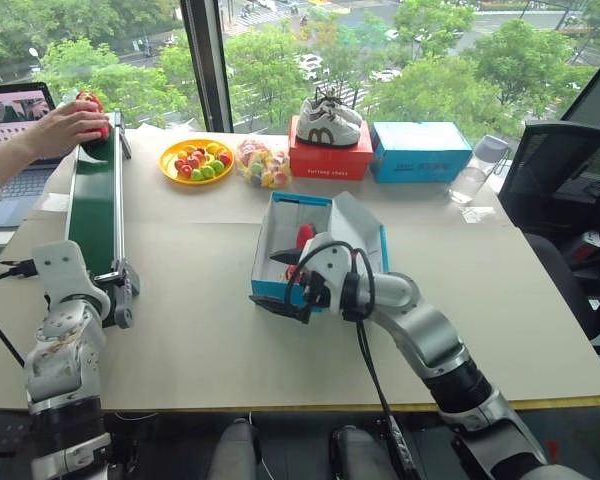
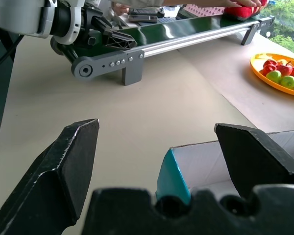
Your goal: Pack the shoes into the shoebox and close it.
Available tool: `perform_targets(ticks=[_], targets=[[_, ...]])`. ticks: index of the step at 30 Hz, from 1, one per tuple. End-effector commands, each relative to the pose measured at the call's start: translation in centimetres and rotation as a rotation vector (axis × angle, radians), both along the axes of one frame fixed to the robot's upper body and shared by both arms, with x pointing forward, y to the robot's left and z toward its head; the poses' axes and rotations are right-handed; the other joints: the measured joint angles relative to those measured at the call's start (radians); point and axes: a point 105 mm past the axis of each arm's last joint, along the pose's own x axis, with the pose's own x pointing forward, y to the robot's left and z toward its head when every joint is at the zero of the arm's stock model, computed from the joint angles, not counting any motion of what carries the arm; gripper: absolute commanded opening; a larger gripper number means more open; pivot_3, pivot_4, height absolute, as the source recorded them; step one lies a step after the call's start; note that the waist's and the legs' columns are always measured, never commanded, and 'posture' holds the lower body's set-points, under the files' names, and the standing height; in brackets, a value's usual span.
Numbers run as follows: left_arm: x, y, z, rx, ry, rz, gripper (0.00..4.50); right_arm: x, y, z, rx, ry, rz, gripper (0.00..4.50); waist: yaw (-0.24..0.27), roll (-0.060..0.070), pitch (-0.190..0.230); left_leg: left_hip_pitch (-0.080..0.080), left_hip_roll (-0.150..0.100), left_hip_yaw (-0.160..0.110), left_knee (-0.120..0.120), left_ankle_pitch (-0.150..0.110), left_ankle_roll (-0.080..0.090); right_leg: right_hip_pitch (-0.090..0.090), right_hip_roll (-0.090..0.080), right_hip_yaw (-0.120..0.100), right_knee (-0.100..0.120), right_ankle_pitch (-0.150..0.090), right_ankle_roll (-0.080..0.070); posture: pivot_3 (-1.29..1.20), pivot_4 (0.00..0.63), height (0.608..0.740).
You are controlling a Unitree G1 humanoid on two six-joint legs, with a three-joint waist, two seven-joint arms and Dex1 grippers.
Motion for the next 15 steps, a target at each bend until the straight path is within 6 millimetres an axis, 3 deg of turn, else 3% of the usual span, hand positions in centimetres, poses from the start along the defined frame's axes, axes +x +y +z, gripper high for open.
perform_targets(ticks=[1,15], targets=[[-0.14,0.31,0.87,0.034,-0.017,0.003,4.5,-0.02,-0.08,1.53,0.041,-0.054,0.001,4.46,0.0,0.0,0.0,0.0,0.0,0.0,0.0,0.0,0.0,0.0,0.0,0.0,0.0,0.0,0.0,0.0,0.15,0.74],[-0.22,0.84,0.53,0.035,-0.006,0.016,4.5,-0.03,0.09,1.32,0.029,-0.064,-0.002,4.46,0.0,0.0,0.0,0.0,0.0,0.0,0.0,0.0,0.0,0.0,0.0,0.0,0.0,0.0,0.0,0.0,0.15,0.74]])
